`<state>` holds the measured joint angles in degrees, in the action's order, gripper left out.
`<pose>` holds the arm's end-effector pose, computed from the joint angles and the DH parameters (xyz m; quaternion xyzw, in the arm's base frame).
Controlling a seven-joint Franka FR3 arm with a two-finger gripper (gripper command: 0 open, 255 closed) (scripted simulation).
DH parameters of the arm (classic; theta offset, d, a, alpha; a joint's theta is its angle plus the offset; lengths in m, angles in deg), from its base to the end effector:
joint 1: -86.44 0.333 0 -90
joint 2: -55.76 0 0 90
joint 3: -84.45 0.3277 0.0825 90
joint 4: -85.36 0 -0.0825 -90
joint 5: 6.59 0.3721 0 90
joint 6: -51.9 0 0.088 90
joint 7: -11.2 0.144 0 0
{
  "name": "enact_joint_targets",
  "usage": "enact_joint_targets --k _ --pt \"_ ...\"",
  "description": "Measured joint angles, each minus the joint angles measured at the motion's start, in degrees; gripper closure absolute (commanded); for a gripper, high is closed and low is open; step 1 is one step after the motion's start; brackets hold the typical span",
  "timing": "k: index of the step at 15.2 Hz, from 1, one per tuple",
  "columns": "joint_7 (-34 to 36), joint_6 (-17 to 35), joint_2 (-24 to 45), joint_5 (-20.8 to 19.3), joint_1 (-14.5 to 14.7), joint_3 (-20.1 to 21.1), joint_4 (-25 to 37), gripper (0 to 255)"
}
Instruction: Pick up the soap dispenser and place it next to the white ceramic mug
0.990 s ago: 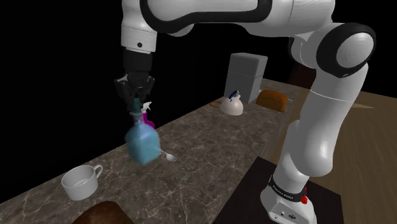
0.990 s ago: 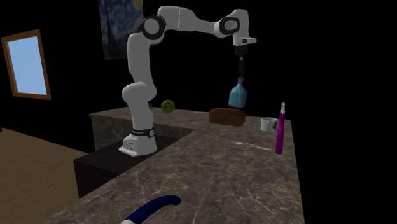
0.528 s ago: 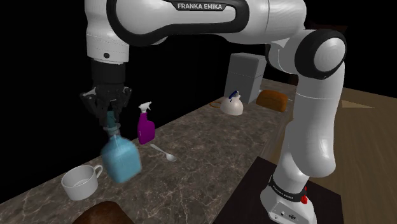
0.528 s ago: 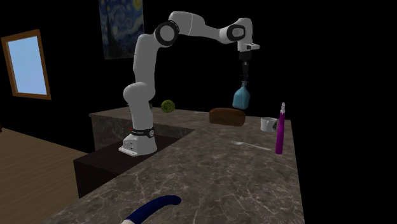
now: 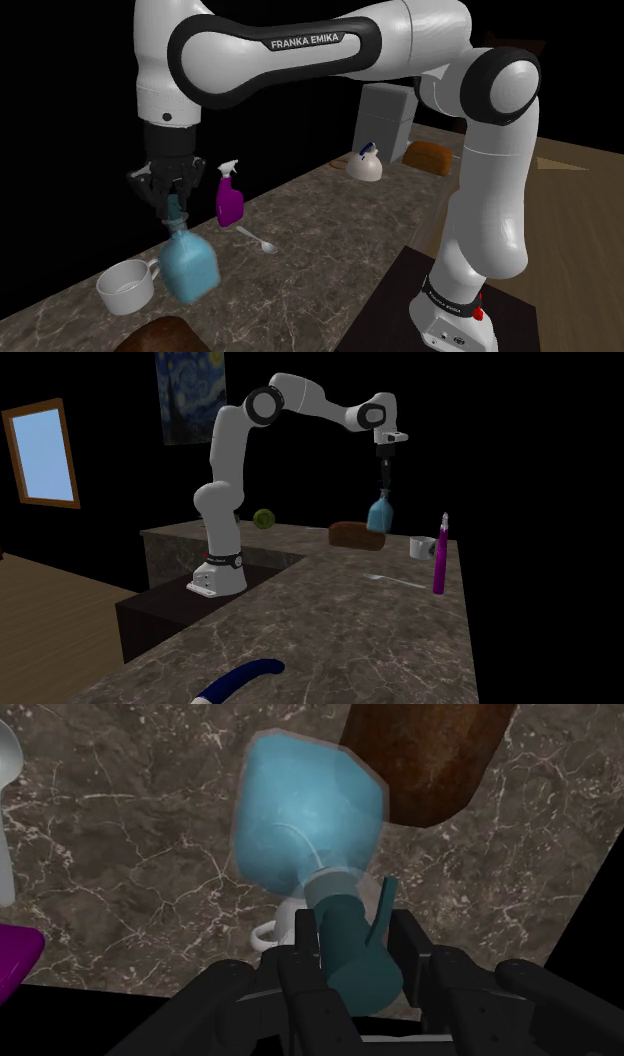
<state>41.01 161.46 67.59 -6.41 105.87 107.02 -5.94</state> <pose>0.4803 0.4079 0.5086 -0.9922 -0.0992 -0.0279 0.0703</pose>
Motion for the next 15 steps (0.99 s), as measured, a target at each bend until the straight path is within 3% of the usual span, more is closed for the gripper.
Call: enact_joint_targets --k 15 --pt "0.0 11.0 1.7 -0.7 0.1 -0.2 -9.3 255"
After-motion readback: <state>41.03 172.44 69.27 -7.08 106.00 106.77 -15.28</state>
